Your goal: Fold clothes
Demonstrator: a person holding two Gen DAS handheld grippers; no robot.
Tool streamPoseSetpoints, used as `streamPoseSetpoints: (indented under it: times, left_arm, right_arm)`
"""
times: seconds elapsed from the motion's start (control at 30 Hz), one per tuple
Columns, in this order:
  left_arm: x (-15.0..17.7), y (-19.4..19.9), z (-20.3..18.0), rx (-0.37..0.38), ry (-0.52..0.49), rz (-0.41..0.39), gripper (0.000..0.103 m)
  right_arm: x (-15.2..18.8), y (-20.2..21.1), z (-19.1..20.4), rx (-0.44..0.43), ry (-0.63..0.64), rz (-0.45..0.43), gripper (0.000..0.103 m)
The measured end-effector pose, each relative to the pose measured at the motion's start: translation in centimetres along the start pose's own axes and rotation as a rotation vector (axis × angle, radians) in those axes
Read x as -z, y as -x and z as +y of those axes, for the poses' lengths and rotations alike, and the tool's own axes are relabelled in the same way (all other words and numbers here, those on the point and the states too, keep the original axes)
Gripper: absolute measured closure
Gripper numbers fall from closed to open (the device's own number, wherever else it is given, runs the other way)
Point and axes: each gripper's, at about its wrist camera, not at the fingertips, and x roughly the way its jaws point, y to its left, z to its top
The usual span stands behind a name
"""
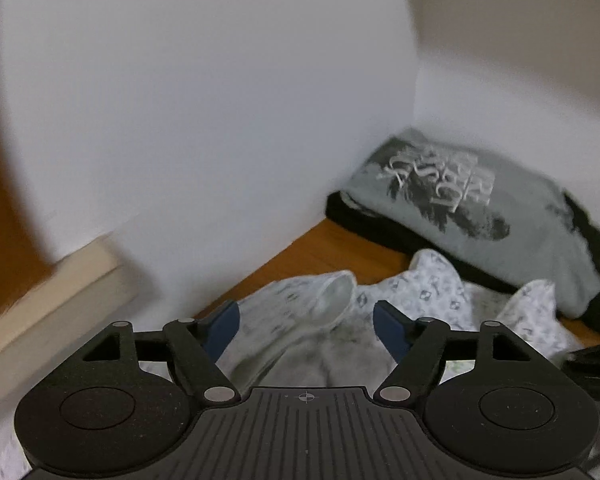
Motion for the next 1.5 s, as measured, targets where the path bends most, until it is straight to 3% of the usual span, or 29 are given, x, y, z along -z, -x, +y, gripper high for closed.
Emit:
streamPoseSetpoints:
  times: [0.17,0.2,0.23,0.3,0.43,0.63,0.8,1.07,1.37,1.5]
  left_arm:
    - [-0.6,-3.1,-0.5,-0.025,-0.035,0.094,0.027]
    - [-0.5,-3.4,-0.3,-0.02,-0.026,0.097,0.031]
    - [-0.5,-3.5,0.0,-0.012,-0.012,0.098,0.038]
    - [-0.6,-3.5,0.7,0.012,0.029,0.094,0.08]
    - [-1.3,-1.4,1.5,0.008,0.054,0.028,0.099]
    - [-2.8,5.1,2.6,-0.02,0.048,-0.1,0.1]
    - [-3.3,13.7,4.4,-0.042,0.043,-0.217,0.1]
    - [0.0,24.7,7.1,-0.075,0.011,-0.296,0.1]
    - [4.4,31.2,8.3,-0.108,-0.048,-0.396,0.1]
    - [4.4,31.6,7.7,-0.092,-0.059,-0.377,0.1]
  right_arm:
    - [0.0,0.0,-0.1,-0.01,-0.001,0.0,0.056]
    - [0.0,0.0,-0.1,-0.011,-0.001,0.0,0.056]
    - [0.0,0.0,0.0,-0.012,-0.001,-0.001,0.055]
    - [0.1,0.0,0.0,-0.012,0.002,-0.001,0.055]
    - [0.1,0.0,0.0,-0.011,0.004,-0.002,0.055]
    - [0.1,0.0,0.2,0.002,0.012,-0.004,0.055]
    - [0.1,0.0,0.5,0.018,0.031,-0.006,0.055]
    - [-1.5,0.6,1.1,0.02,0.007,-0.03,0.055]
    - [-4.4,-0.3,3.7,-0.033,0.035,-0.053,0.056]
    - [-6.5,-1.1,3.9,-0.044,0.091,-0.061,0.055]
